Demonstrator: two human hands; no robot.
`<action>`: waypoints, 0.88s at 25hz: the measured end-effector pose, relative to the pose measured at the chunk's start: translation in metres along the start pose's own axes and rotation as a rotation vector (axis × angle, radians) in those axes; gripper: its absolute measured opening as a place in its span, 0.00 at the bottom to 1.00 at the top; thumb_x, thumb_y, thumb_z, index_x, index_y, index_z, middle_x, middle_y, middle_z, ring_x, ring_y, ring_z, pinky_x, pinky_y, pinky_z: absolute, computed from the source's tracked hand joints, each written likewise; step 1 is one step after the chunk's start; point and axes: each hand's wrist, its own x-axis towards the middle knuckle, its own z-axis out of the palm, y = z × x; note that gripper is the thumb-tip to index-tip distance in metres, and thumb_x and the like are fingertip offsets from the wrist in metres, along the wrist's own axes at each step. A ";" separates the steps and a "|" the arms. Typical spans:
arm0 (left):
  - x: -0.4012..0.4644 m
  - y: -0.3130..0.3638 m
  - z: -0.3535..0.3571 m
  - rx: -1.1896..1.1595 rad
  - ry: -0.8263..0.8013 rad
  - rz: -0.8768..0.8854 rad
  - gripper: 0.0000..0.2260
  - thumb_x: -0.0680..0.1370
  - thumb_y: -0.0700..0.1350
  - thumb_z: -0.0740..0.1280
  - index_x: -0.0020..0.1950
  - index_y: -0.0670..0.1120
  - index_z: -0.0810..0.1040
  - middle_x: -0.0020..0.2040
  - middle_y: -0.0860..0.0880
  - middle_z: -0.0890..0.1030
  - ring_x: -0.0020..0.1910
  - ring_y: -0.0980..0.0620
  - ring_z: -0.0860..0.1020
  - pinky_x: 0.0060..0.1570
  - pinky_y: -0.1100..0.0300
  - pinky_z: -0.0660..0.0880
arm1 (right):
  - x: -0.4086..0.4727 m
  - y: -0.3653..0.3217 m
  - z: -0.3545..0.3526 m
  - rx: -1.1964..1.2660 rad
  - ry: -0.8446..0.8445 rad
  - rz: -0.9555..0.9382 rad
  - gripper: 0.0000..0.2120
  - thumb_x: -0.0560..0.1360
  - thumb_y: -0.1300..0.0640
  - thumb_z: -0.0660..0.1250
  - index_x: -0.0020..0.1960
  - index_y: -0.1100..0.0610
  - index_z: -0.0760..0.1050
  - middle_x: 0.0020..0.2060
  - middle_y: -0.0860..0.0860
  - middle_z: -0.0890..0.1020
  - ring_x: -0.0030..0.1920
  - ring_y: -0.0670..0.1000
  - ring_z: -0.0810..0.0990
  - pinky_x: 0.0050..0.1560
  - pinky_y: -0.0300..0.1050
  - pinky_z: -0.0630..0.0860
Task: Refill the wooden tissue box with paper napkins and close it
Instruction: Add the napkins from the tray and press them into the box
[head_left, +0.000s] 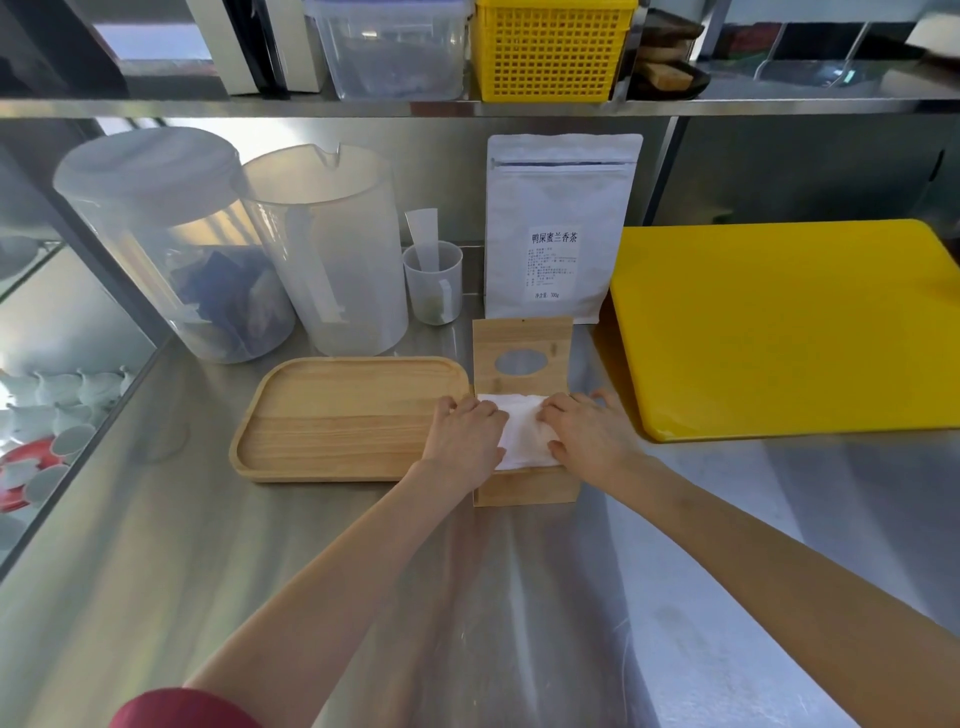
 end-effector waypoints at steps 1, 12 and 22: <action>0.001 0.000 0.002 0.014 -0.026 0.005 0.19 0.79 0.48 0.58 0.69 0.46 0.67 0.70 0.48 0.70 0.70 0.49 0.65 0.68 0.51 0.57 | 0.002 0.000 0.002 0.004 -0.046 0.005 0.19 0.77 0.57 0.60 0.68 0.53 0.66 0.69 0.50 0.70 0.68 0.51 0.68 0.72 0.53 0.54; 0.008 -0.005 -0.002 0.152 -0.075 -0.002 0.21 0.77 0.54 0.59 0.67 0.46 0.71 0.67 0.48 0.74 0.67 0.46 0.65 0.65 0.51 0.59 | 0.006 0.001 -0.012 -0.028 -0.018 -0.104 0.18 0.78 0.54 0.58 0.67 0.51 0.68 0.67 0.50 0.72 0.69 0.50 0.66 0.72 0.54 0.53; 0.021 -0.004 0.005 0.130 -0.205 -0.056 0.22 0.77 0.52 0.60 0.68 0.45 0.67 0.69 0.48 0.70 0.67 0.45 0.67 0.65 0.51 0.59 | 0.020 0.009 -0.001 -0.016 -0.141 -0.022 0.20 0.76 0.54 0.62 0.68 0.50 0.67 0.68 0.49 0.71 0.72 0.51 0.59 0.73 0.56 0.51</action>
